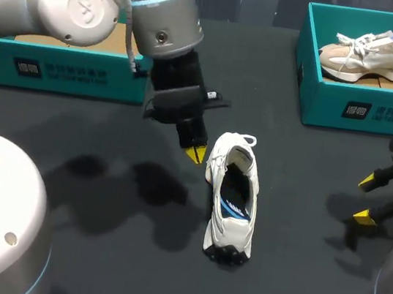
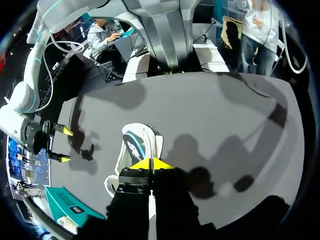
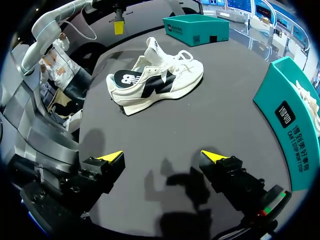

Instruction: Take the shoe out of the shoebox, open the shoe tongue, remove and reinsert the insole, then place the shoe into the shoebox

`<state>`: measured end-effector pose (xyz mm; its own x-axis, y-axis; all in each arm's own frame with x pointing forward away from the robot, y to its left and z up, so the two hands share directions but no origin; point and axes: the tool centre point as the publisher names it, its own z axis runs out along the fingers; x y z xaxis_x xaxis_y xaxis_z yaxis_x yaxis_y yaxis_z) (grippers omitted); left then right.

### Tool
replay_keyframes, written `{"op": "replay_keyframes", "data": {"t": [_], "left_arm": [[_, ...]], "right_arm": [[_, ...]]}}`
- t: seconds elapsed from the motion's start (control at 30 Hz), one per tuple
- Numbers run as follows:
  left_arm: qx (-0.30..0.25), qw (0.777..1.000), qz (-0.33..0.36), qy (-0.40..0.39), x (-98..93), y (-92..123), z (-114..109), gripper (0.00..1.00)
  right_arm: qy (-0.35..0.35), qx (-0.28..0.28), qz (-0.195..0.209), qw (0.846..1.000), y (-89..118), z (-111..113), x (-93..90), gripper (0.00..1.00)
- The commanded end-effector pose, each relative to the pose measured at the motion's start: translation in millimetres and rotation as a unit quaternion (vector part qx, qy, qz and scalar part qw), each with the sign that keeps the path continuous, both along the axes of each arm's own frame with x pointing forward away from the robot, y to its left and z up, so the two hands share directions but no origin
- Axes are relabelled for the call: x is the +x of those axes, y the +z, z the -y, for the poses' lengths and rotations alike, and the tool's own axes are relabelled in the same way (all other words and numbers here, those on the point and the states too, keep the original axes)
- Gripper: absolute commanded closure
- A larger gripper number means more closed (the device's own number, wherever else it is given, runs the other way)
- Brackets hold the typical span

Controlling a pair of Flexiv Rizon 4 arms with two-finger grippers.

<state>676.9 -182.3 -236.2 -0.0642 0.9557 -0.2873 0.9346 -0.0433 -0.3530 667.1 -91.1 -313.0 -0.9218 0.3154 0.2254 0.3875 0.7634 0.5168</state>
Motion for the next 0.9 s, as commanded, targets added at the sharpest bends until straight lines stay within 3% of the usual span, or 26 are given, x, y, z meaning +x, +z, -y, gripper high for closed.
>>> {"op": "replay_keyframes", "data": {"t": [0.03,0.23,0.53,0.9], "left_arm": [[0.075,0.995,0.026,-0.053,-5.5,-14.8,29.1,1.0],[0.092,0.991,0.04,-0.09,-11.9,-34.5,50.2,1.0],[0.102,0.988,0.036,-0.11,-15.2,-37.5,50.6,1.0],[0.11,0.984,0.025,-0.136,-29.2,-84.8,56.0,1.0]], "right_arm": [[-0.001,-0.002,0.001,1.0,0.7,-0.4,-1.9,0.0],[-0.001,-0.002,0.001,1.0,0.7,-0.4,-1.9,0.0],[-0.001,-0.002,0.001,1.0,0.7,-0.4,-1.9,0.0],[-0.001,-0.002,0.001,1.0,0.7,-0.4,-1.9,0.0]]}}
